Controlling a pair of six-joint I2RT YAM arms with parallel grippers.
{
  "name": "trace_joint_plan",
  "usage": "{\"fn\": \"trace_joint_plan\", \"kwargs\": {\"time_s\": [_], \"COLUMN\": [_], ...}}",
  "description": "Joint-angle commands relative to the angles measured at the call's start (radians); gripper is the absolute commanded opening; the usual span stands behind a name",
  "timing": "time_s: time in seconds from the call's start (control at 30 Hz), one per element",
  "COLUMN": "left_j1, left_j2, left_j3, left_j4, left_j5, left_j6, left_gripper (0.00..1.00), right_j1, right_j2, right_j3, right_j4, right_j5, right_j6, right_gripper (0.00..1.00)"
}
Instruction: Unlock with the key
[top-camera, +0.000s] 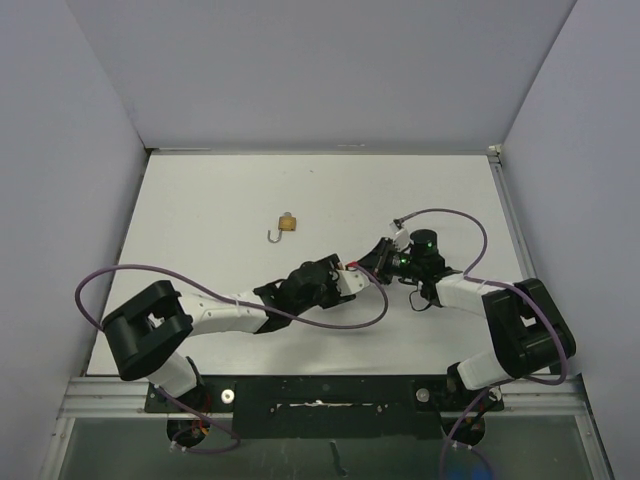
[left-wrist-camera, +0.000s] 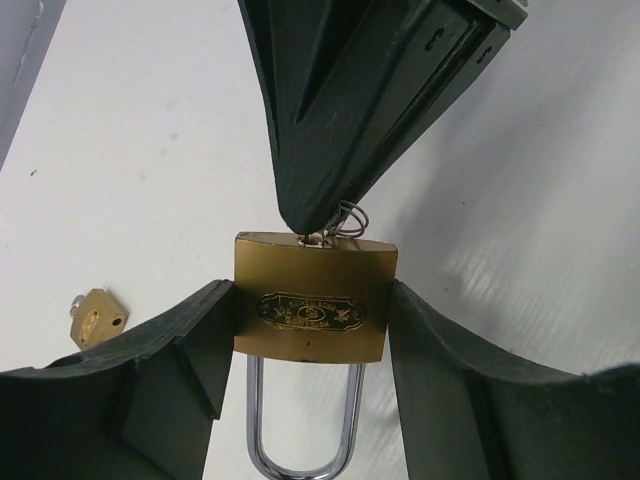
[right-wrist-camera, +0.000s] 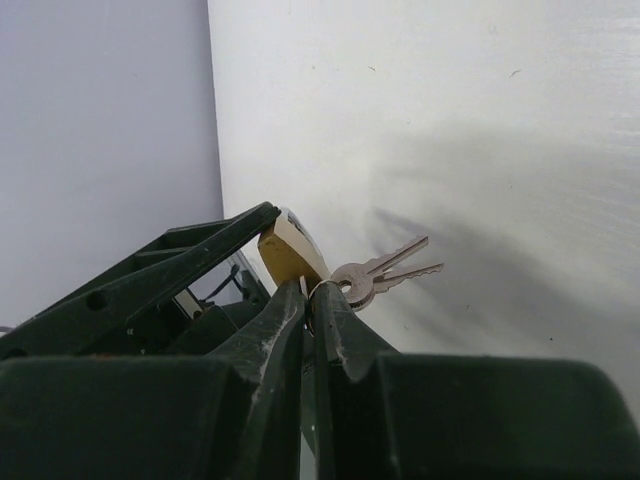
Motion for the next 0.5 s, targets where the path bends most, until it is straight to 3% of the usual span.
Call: {"fn": "trace_joint_plan", "kwargs": {"time_s": [0.0,0.47], "left_j1": [-0.043,-0.083], "left_j2": [0.009,0.019], "left_j3": [0.118,0.144], "left_j4": [0.159,0.136], "left_j5": [0.01,-0.066], "left_j6": [0.042,0.131], "left_gripper": [0.0,0.0], "right_j1": [0.016,0.014], "right_j2": [0.01,0.034], "right_j3": [0.044,0.046], "right_j4": [0.095,0.187], "right_j5": [-0.056,-0.086], "right_j6": [0.148,0.308], "right_gripper": [0.0,0.0]}}
